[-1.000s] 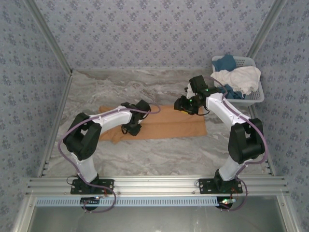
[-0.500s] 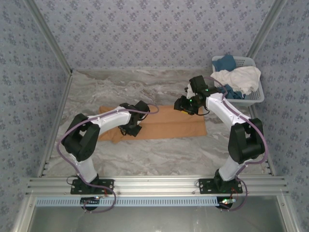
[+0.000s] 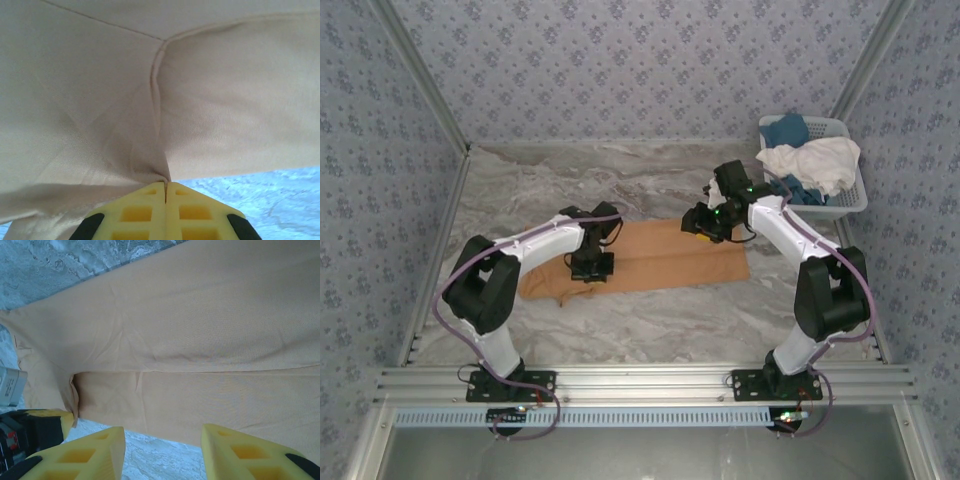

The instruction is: Fold and stack the t-shirts

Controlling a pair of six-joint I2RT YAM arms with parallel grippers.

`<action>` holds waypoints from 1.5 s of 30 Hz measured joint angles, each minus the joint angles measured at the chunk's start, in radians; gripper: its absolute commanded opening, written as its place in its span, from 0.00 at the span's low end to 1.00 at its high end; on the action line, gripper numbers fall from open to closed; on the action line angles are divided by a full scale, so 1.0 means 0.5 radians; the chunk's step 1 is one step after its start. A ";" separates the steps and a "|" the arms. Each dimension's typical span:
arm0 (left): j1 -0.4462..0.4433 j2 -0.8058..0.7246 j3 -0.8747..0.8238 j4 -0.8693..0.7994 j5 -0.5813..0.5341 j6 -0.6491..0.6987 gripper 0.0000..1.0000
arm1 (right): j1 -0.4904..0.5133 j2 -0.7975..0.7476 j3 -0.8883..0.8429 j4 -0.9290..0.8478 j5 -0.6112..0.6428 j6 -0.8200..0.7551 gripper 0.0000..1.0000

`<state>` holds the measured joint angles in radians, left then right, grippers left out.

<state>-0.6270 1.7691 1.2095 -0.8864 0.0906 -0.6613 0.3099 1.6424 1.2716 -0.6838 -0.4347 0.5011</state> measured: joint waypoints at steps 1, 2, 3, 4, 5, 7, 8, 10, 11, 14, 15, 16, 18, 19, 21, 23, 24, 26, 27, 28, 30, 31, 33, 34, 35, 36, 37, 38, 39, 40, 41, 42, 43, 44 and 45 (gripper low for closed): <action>0.023 0.008 -0.001 0.017 0.043 -0.060 0.26 | 0.000 0.000 -0.002 0.000 0.000 0.000 0.46; 0.043 0.012 -0.002 0.034 0.079 -0.108 0.26 | 0.000 0.000 -0.005 0.000 0.000 0.000 0.46; 0.064 0.012 -0.008 0.061 0.119 -0.151 0.26 | 0.000 0.000 -0.009 0.001 0.000 0.000 0.46; 0.087 0.011 -0.018 0.092 0.169 -0.194 0.25 | 0.000 0.000 -0.014 0.001 0.000 0.000 0.46; 0.104 0.011 -0.031 0.127 0.214 -0.231 0.23 | -0.002 -0.001 -0.020 0.001 -0.001 0.000 0.46; 0.152 -0.010 -0.103 0.222 0.332 -0.308 0.21 | -0.002 -0.002 -0.029 0.000 0.000 0.000 0.46; 0.180 -0.029 -0.148 0.258 0.395 -0.350 0.21 | -0.003 -0.002 -0.030 0.000 0.000 0.000 0.46; 0.247 -0.082 -0.229 0.301 0.491 -0.411 0.21 | -0.005 -0.004 -0.033 0.001 0.000 0.000 0.46; 0.288 -0.117 -0.265 0.317 0.528 -0.438 0.22 | -0.005 -0.004 -0.033 0.000 0.000 0.000 0.46; 0.518 -0.294 -0.356 0.330 0.605 -0.467 0.22 | 0.004 -0.014 -0.033 0.009 -0.001 -0.002 0.46; 0.614 -0.358 -0.370 0.327 0.610 -0.459 0.22 | 0.012 -0.022 -0.034 0.021 -0.002 -0.004 0.46; 0.723 -0.417 -0.371 0.317 0.613 -0.443 0.22 | 0.027 -0.034 -0.034 0.042 -0.013 -0.005 0.46; 0.929 -0.497 -0.371 0.314 0.613 -0.384 0.22 | 0.063 -0.053 -0.035 0.091 -0.034 -0.005 0.46; 1.038 -0.516 -0.371 0.314 0.607 -0.343 0.22 | 0.085 -0.060 -0.035 0.121 -0.050 -0.003 0.46; 1.192 -0.507 -0.371 0.314 0.597 -0.260 0.22 | 0.120 -0.062 -0.035 0.177 -0.072 0.000 0.46; 1.305 -0.472 -0.371 0.317 0.571 -0.160 0.22 | 0.150 -0.060 -0.035 0.211 -0.097 0.001 0.46; 1.344 -0.449 -0.370 0.317 0.558 -0.111 0.22 | 0.158 -0.058 -0.035 0.218 -0.105 0.001 0.46; 1.391 -0.381 -0.367 0.317 0.529 -0.013 0.21 | 0.172 -0.052 -0.034 0.232 -0.108 0.001 0.46; 1.400 -0.351 -0.366 0.323 0.523 0.021 0.21 | 0.175 -0.047 -0.033 0.232 -0.111 0.000 0.46; 1.404 -0.315 -0.366 0.330 0.521 0.060 0.22 | 0.176 -0.041 -0.033 0.232 -0.113 0.000 0.46; 1.404 -0.264 -0.367 0.340 0.521 0.111 0.21 | 0.176 -0.034 -0.033 0.231 -0.119 0.000 0.46; 1.404 -0.246 -0.368 0.350 0.521 0.134 0.22 | 0.176 -0.033 -0.033 0.231 -0.120 0.000 0.46; 1.402 -0.235 -0.375 0.375 0.522 0.158 0.22 | 0.176 -0.033 -0.033 0.231 -0.120 0.000 0.46; 1.402 -0.235 -0.386 0.386 0.522 0.172 0.22 | 0.176 -0.033 -0.033 0.231 -0.120 0.000 0.46; 1.402 -0.235 -0.400 0.401 0.522 0.179 0.22 | 0.176 -0.033 -0.033 0.231 -0.121 0.001 0.46; 1.402 -0.235 -0.414 0.416 0.522 0.182 0.22 | 0.176 -0.033 -0.033 0.231 -0.121 0.001 0.46; 1.402 -0.235 -0.431 0.429 0.522 0.188 0.22 | 0.177 -0.033 -0.033 0.232 -0.124 0.001 0.46; 1.402 -0.235 -0.443 0.433 0.523 0.194 0.22 | 0.177 -0.033 -0.033 0.232 -0.129 0.001 0.47; 1.402 -0.233 -0.452 0.439 0.523 0.198 0.22 | 0.179 -0.031 -0.033 0.232 -0.135 0.001 0.47; 1.402 -0.231 -0.460 0.446 0.522 0.204 0.22 | 0.180 -0.030 -0.033 0.233 -0.137 0.001 0.47; 1.402 -0.228 -0.466 0.455 0.522 0.209 0.22 | 0.182 -0.027 -0.033 0.233 -0.142 0.001 0.47; 1.402 -0.224 -0.471 0.462 0.522 0.214 0.22 | 0.185 -0.024 -0.032 0.232 -0.145 0.001 0.47; 1.402 -0.220 -0.475 0.471 0.521 0.218 0.22 | 0.185 -0.021 -0.032 0.232 -0.150 0.001 0.47; 1.400 -0.220 -0.479 0.473 0.522 0.224 0.22 | 0.188 -0.018 -0.032 0.232 -0.152 0.001 0.47; 1.397 -0.220 -0.483 0.475 0.522 0.224 0.22 | 0.189 -0.015 -0.032 0.233 -0.153 0.001 0.47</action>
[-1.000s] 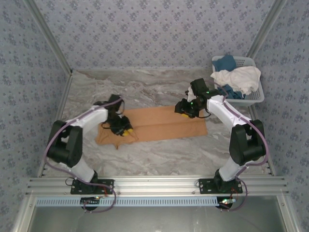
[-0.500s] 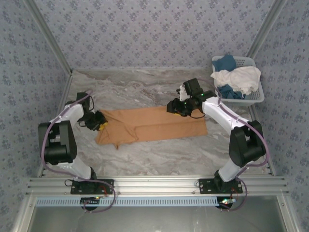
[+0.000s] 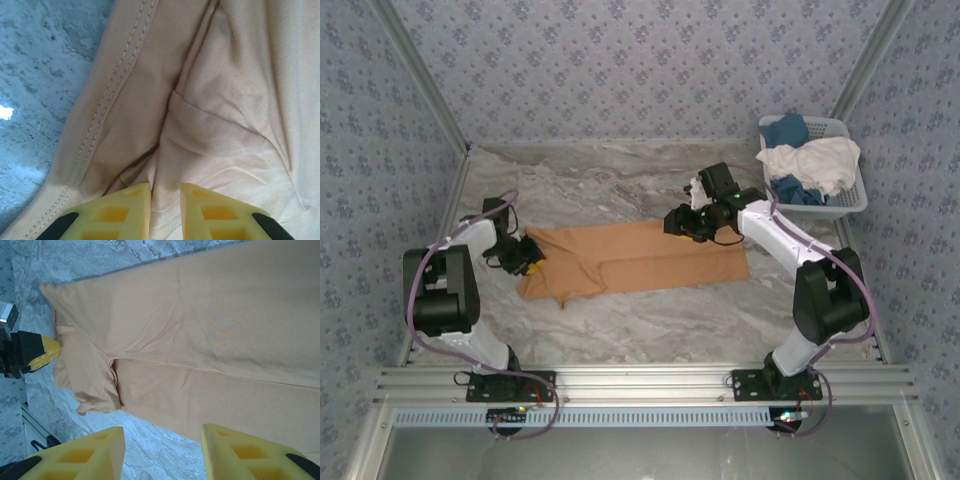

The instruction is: Fold and stack the t-shirts

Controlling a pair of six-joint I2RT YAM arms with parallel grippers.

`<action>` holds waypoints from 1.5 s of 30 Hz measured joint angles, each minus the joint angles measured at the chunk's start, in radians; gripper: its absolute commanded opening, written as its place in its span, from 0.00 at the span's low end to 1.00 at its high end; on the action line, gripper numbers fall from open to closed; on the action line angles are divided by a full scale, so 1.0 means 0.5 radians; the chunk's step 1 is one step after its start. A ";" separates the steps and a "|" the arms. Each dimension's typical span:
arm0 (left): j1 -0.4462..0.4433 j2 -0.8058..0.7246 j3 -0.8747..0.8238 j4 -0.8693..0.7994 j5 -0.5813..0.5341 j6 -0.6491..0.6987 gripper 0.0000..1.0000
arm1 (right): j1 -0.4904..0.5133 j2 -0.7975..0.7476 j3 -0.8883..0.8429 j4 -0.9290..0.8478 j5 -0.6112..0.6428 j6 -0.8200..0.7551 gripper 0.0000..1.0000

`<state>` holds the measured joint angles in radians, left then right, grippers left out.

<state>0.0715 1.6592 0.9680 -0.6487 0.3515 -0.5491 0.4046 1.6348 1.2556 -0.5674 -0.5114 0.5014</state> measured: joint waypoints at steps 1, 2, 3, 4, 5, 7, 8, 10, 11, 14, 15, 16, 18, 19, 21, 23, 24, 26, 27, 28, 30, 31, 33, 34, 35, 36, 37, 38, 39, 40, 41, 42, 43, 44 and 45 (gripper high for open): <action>-0.002 -0.001 -0.005 0.005 -0.001 0.001 0.22 | 0.000 0.004 0.000 0.000 -0.003 0.000 0.47; -0.005 0.000 -0.008 0.007 -0.001 0.001 0.21 | 0.000 0.007 0.000 -0.001 -0.003 0.000 0.47; -0.009 0.000 -0.012 0.012 -0.001 0.001 0.21 | 0.000 0.008 0.000 -0.001 -0.004 0.000 0.47; -0.014 0.000 -0.014 0.018 -0.002 0.001 0.20 | 0.000 0.009 0.000 -0.001 -0.004 0.000 0.47; -0.022 0.004 -0.016 0.026 -0.002 0.001 0.19 | 0.000 0.009 0.000 -0.001 -0.003 0.000 0.47; -0.038 0.021 -0.016 0.047 -0.003 0.001 0.18 | 0.000 0.009 0.000 0.000 -0.004 0.000 0.47; -0.043 0.031 -0.016 0.053 -0.005 0.001 0.16 | 0.000 0.009 0.000 -0.001 -0.004 0.000 0.47; -0.056 0.040 -0.016 0.052 -0.011 0.001 0.12 | 0.000 0.009 0.000 -0.001 -0.004 0.000 0.47; -0.060 0.040 -0.016 0.051 -0.016 0.002 0.10 | 0.000 0.009 0.000 -0.001 -0.003 0.000 0.47; -0.069 0.038 -0.016 0.048 -0.039 0.005 0.03 | 0.000 0.008 0.000 -0.001 -0.004 0.000 0.47; -0.071 0.033 -0.016 0.046 -0.047 0.002 0.02 | 0.000 0.008 0.000 -0.001 -0.004 0.000 0.47; -0.076 0.022 -0.016 0.042 -0.055 0.004 0.01 | 0.000 0.008 0.000 -0.002 -0.004 0.000 0.47; -0.080 -0.016 -0.015 0.026 -0.069 0.002 0.00 | 0.000 0.008 0.000 -0.001 -0.004 0.000 0.47; -0.080 -0.047 -0.014 0.006 -0.078 -0.002 0.00 | 0.000 0.008 0.000 -0.001 -0.003 0.000 0.46; -0.082 -0.100 0.004 -0.050 -0.094 -0.004 0.00 | 0.000 0.008 0.000 -0.001 -0.004 0.000 0.47; -0.082 -0.129 0.049 -0.114 -0.101 -0.018 0.00 | 0.000 0.008 0.000 -0.002 -0.004 0.000 0.46; -0.082 -0.132 0.079 -0.144 -0.105 -0.025 0.00 | 0.000 0.008 0.000 -0.001 -0.004 0.000 0.46; -0.082 -0.132 0.132 -0.192 -0.105 -0.039 0.00 | 0.000 0.008 0.000 -0.001 -0.004 0.000 0.46; -0.082 -0.132 0.163 -0.224 -0.105 -0.043 0.00 | 0.000 0.008 0.000 -0.001 -0.004 0.000 0.46; -0.082 -0.132 0.185 -0.246 -0.105 -0.050 0.00 | 0.000 0.008 0.000 -0.001 -0.004 0.000 0.46; -0.082 -0.132 0.246 -0.302 -0.105 -0.064 0.00 | 0.000 0.008 0.000 -0.001 -0.004 0.000 0.46; -0.082 -0.129 0.278 -0.331 -0.105 -0.075 0.00 | 0.000 0.008 0.000 -0.001 -0.004 0.000 0.46; -0.084 -0.108 0.355 -0.381 -0.105 -0.089 0.00 | 0.000 0.008 0.000 -0.001 -0.004 0.000 0.46; -0.084 -0.093 0.388 -0.398 -0.105 -0.093 0.00 | 0.000 0.008 0.000 -0.001 -0.004 0.000 0.46; -0.084 -0.071 0.433 -0.426 -0.105 -0.095 0.00 | 0.000 0.008 0.000 -0.002 -0.004 0.000 0.46; -0.085 -0.046 0.475 -0.446 -0.105 -0.101 0.00 | 0.000 0.008 0.000 -0.002 -0.004 0.000 0.46; -0.088 -0.026 0.507 -0.465 -0.105 -0.104 0.00 | 0.000 0.008 0.000 -0.001 -0.004 0.000 0.46; -0.092 -0.002 0.546 -0.489 -0.105 -0.108 0.00 | 0.000 0.008 0.000 -0.002 -0.004 0.000 0.46; -0.092 0.019 0.581 -0.511 -0.105 -0.108 0.00 | 0.000 0.008 0.000 -0.002 -0.004 0.000 0.46; -0.092 0.040 0.616 -0.535 -0.105 -0.108 0.00 | 0.000 0.008 0.000 -0.001 -0.004 0.000 0.46; -0.092 0.063 0.649 -0.555 -0.105 -0.108 0.00 | 0.000 0.008 0.000 -0.001 -0.004 0.000 0.46; -0.093 0.091 0.684 -0.578 -0.105 -0.108 0.00 | 0.000 0.008 0.000 -0.002 -0.004 0.000 0.46; -0.093 0.117 0.717 -0.598 -0.106 -0.108 0.00 | 0.000 0.008 0.000 -0.001 -0.004 0.000 0.46; -0.093 0.147 0.752 -0.616 -0.108 -0.108 0.00 | 0.000 0.008 0.000 -0.002 -0.005 0.000 0.46; -0.093 0.173 0.782 -0.634 -0.111 -0.108 0.00 | 0.000 0.008 0.000 -0.001 -0.005 0.000 0.46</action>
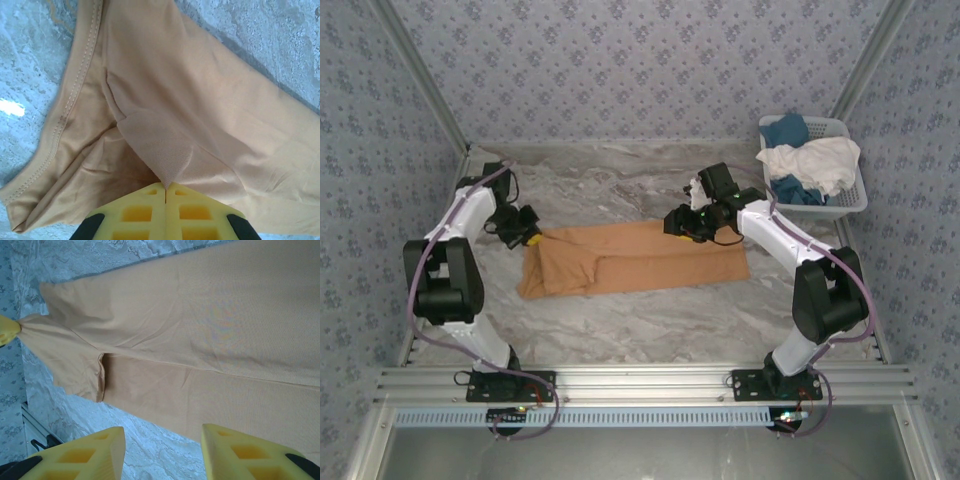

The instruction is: Fold and stack the t-shirts

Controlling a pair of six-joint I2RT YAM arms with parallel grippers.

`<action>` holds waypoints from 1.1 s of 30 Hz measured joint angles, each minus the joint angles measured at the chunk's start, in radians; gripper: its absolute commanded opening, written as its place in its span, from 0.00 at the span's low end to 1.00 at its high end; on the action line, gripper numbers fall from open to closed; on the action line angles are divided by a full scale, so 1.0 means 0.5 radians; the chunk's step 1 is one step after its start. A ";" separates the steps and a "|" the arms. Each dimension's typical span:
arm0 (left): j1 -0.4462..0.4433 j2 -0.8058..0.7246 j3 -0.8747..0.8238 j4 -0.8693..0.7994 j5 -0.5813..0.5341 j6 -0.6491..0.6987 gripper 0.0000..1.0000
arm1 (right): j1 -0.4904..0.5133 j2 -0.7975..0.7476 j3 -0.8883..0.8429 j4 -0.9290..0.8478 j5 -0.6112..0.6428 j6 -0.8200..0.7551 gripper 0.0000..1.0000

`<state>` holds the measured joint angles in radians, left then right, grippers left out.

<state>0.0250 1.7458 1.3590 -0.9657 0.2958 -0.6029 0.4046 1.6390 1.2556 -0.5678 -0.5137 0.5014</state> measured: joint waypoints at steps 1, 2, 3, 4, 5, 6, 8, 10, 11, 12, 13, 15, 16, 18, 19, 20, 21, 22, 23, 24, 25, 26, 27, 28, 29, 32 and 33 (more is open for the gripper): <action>0.000 0.024 0.029 -0.018 -0.005 0.000 0.00 | 0.000 0.000 0.000 0.000 0.000 0.000 0.46; 0.000 0.051 0.060 -0.031 -0.011 0.000 0.00 | 0.000 0.000 0.000 0.000 0.001 0.000 0.46; 0.000 0.083 0.098 -0.049 -0.021 0.001 0.00 | 0.000 0.000 0.000 0.000 0.001 0.000 0.46; 0.000 0.108 0.124 -0.058 -0.030 0.001 0.00 | 0.000 0.000 0.000 0.000 0.001 0.000 0.46; 0.000 0.137 0.156 -0.063 -0.041 0.002 0.00 | 0.000 0.000 0.000 0.000 0.001 0.000 0.46; 0.000 0.166 0.188 -0.073 -0.053 0.002 0.00 | 0.000 0.000 0.000 0.000 0.001 0.000 0.46; 0.000 0.226 0.251 -0.088 -0.072 0.013 0.00 | 0.000 0.000 0.000 0.000 0.000 0.000 0.46; -0.001 0.293 0.301 -0.090 -0.100 0.026 0.00 | 0.000 0.000 0.000 0.000 0.001 0.000 0.46; -0.002 0.327 0.316 -0.090 -0.114 0.034 0.00 | 0.000 0.000 0.000 0.000 0.001 0.000 0.46; -0.002 0.358 0.327 -0.091 -0.128 0.040 0.01 | 0.000 0.000 0.000 0.000 0.001 0.000 0.46; -0.002 0.393 0.333 -0.089 -0.144 0.048 0.03 | 0.000 0.000 0.000 0.000 0.001 0.000 0.46; -0.002 0.462 0.340 -0.089 -0.181 0.069 0.09 | 0.000 0.000 -0.001 0.000 0.002 0.000 0.46; -0.002 0.494 0.341 -0.089 -0.205 0.079 0.15 | 0.000 0.000 -0.001 -0.001 0.002 0.000 0.46; -0.004 0.554 0.341 -0.089 -0.264 0.101 0.31 | -0.007 -0.002 -0.005 0.000 0.004 0.000 0.46; -0.011 0.571 0.341 -0.089 -0.298 0.114 0.37 | -0.011 -0.004 -0.012 0.000 0.009 0.000 0.46; -0.014 0.578 0.341 -0.090 -0.344 0.114 0.40 | -0.019 -0.009 -0.024 0.000 0.014 0.000 0.46; -0.021 0.578 0.340 -0.090 -0.410 0.105 0.42 | -0.034 -0.016 -0.044 0.001 0.025 0.001 0.45; -0.029 0.564 0.340 -0.086 -0.468 0.100 0.45 | -0.051 -0.023 -0.061 0.000 0.034 0.002 0.45; -0.042 0.530 0.313 -0.052 -0.546 0.089 0.46 | -0.080 -0.029 -0.080 -0.002 0.048 0.007 0.44; -0.056 0.463 0.243 0.004 -0.613 0.071 0.46 | -0.114 -0.031 -0.092 -0.005 0.065 0.007 0.44; -0.068 0.380 0.156 0.053 -0.651 0.047 0.46 | -0.144 -0.031 -0.097 -0.010 0.083 0.006 0.44; -0.082 0.263 0.042 0.093 -0.676 0.013 0.45 | -0.188 -0.031 -0.098 -0.020 0.113 0.004 0.43; -0.102 0.131 -0.073 0.109 -0.684 -0.030 0.44 | -0.237 -0.031 -0.098 -0.030 0.139 -0.005 0.42; -0.122 0.021 -0.161 0.110 -0.681 -0.071 0.43 | -0.276 -0.029 -0.098 -0.040 0.164 -0.016 0.42; -0.153 -0.099 -0.253 0.111 -0.660 -0.129 0.42 | -0.320 -0.021 -0.098 -0.054 0.195 -0.032 0.41; -0.279 -0.316 -0.474 0.155 -0.540 -0.300 0.39 | -0.446 0.090 -0.063 -0.125 0.304 -0.089 0.39; -0.343 -0.355 -0.549 0.182 -0.488 -0.372 0.38 | -0.475 0.148 -0.040 -0.151 0.343 -0.106 0.38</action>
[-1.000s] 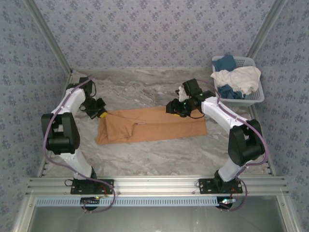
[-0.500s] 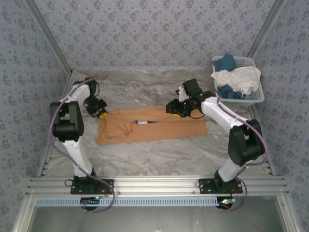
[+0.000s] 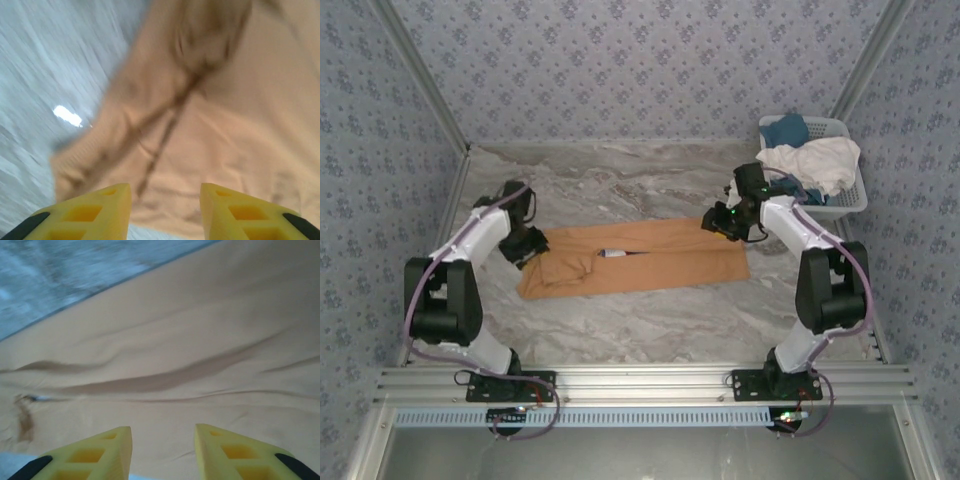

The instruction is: Fold and stack the t-shirts

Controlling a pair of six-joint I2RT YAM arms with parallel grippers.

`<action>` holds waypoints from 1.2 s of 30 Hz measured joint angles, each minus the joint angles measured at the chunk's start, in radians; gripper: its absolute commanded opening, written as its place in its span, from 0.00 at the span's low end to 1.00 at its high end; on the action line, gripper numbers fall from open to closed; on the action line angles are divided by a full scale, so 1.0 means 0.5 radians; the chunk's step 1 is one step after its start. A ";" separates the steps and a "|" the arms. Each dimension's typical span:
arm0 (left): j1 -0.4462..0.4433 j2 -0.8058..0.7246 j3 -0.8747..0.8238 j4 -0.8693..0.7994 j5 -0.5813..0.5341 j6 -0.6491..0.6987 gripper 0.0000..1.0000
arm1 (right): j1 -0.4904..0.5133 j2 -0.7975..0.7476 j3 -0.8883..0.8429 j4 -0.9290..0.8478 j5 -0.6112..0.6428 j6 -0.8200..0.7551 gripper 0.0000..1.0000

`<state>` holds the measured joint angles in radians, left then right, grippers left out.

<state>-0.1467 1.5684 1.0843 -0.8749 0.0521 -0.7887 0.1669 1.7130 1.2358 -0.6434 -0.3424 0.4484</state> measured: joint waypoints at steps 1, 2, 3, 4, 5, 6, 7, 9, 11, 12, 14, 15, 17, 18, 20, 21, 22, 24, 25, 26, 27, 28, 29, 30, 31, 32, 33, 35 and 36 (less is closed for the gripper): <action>-0.050 -0.017 -0.056 0.018 0.040 -0.052 0.38 | -0.024 0.066 0.027 -0.021 0.038 -0.022 0.38; -0.111 -0.021 -0.118 0.037 0.092 -0.121 0.37 | -0.039 0.129 0.053 -0.040 0.073 -0.044 0.37; -0.163 -0.020 -0.173 0.062 0.140 -0.185 0.37 | -0.050 0.201 0.086 -0.063 0.112 -0.069 0.37; -0.188 -0.020 -0.209 0.079 0.172 -0.224 0.36 | -0.054 0.256 0.113 -0.080 0.142 -0.088 0.37; -0.208 -0.020 -0.252 0.102 0.203 -0.279 0.36 | -0.054 0.319 0.150 -0.101 0.176 -0.113 0.37; -0.209 -0.020 -0.289 0.131 0.233 -0.330 0.36 | -0.054 0.375 0.186 -0.111 0.210 -0.138 0.36; -0.207 -0.017 -0.314 0.152 0.248 -0.364 0.35 | -0.054 0.412 0.213 -0.125 0.237 -0.153 0.36; -0.200 0.016 -0.330 0.185 0.272 -0.419 0.35 | -0.050 0.500 0.279 -0.164 0.294 -0.187 0.35; -0.188 0.076 -0.327 0.233 0.278 -0.439 0.34 | -0.048 0.557 0.321 -0.196 0.336 -0.199 0.34; -0.179 0.131 -0.315 0.251 0.278 -0.439 0.34 | -0.048 0.573 0.327 -0.210 0.352 -0.199 0.34; -0.151 0.240 -0.243 0.222 0.308 -0.438 0.33 | -0.049 0.579 0.327 -0.237 0.376 -0.197 0.34; -0.134 0.297 -0.175 0.211 0.318 -0.433 0.32 | -0.049 0.575 0.325 -0.258 0.393 -0.195 0.34; -0.101 0.426 -0.014 0.203 0.327 -0.413 0.31 | -0.050 0.553 0.292 -0.272 0.412 -0.178 0.34; -0.081 0.509 0.092 0.196 0.331 -0.396 0.31 | -0.051 0.523 0.253 -0.274 0.422 -0.155 0.34; -0.051 0.642 0.280 0.190 0.330 -0.362 0.31 | -0.054 0.459 0.163 -0.294 0.439 -0.113 0.34; -0.040 0.723 0.398 0.188 0.328 -0.345 0.31 | -0.055 0.426 0.112 -0.301 0.447 -0.085 0.34; -0.033 0.785 0.494 0.192 0.324 -0.332 0.31 | -0.054 0.394 0.066 -0.304 0.447 -0.055 0.34; -0.024 0.942 0.731 0.207 0.323 -0.311 0.31 | -0.043 0.302 -0.068 -0.300 0.438 0.034 0.34; -0.024 1.019 0.848 0.224 0.326 -0.309 0.31 | -0.033 0.260 -0.128 -0.300 0.428 0.079 0.34; -0.026 1.099 0.971 0.242 0.330 -0.310 0.31 | -0.013 0.215 -0.191 -0.300 0.414 0.127 0.34; -0.033 1.192 1.115 0.262 0.332 -0.311 0.31 | 0.021 0.167 -0.256 -0.299 0.395 0.188 0.35; -0.039 1.266 1.231 0.273 0.337 -0.314 0.31 | 0.056 0.127 -0.311 -0.292 0.382 0.240 0.35; -0.049 1.351 1.363 0.292 0.344 -0.321 0.31 | 0.111 0.072 -0.381 -0.276 0.360 0.313 0.35; -0.060 1.443 1.508 0.311 0.352 -0.334 0.31 | 0.160 0.024 -0.439 -0.266 0.340 0.374 0.35; -0.072 1.518 1.632 0.315 0.359 -0.349 0.31 | 0.212 -0.021 -0.496 -0.253 0.320 0.434 0.35; -0.085 1.600 1.759 0.335 0.367 -0.360 0.32 | 0.269 -0.063 -0.552 -0.235 0.293 0.498 0.35; -0.104 1.695 1.910 0.349 0.379 -0.374 0.32 | 0.327 -0.101 -0.601 -0.217 0.265 0.565 0.35; -0.140 1.872 2.191 0.367 0.407 -0.402 0.32 | 0.438 -0.153 -0.672 -0.166 0.214 0.682 0.36; -0.159 1.968 2.345 0.371 0.429 -0.418 0.32 | 0.497 -0.169 -0.697 -0.137 0.188 0.745 0.36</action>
<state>-0.2260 2.5523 2.2570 -0.6895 0.2665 -0.9977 0.4156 1.6287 0.8875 -0.7120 -0.2485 0.8207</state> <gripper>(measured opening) 0.314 0.355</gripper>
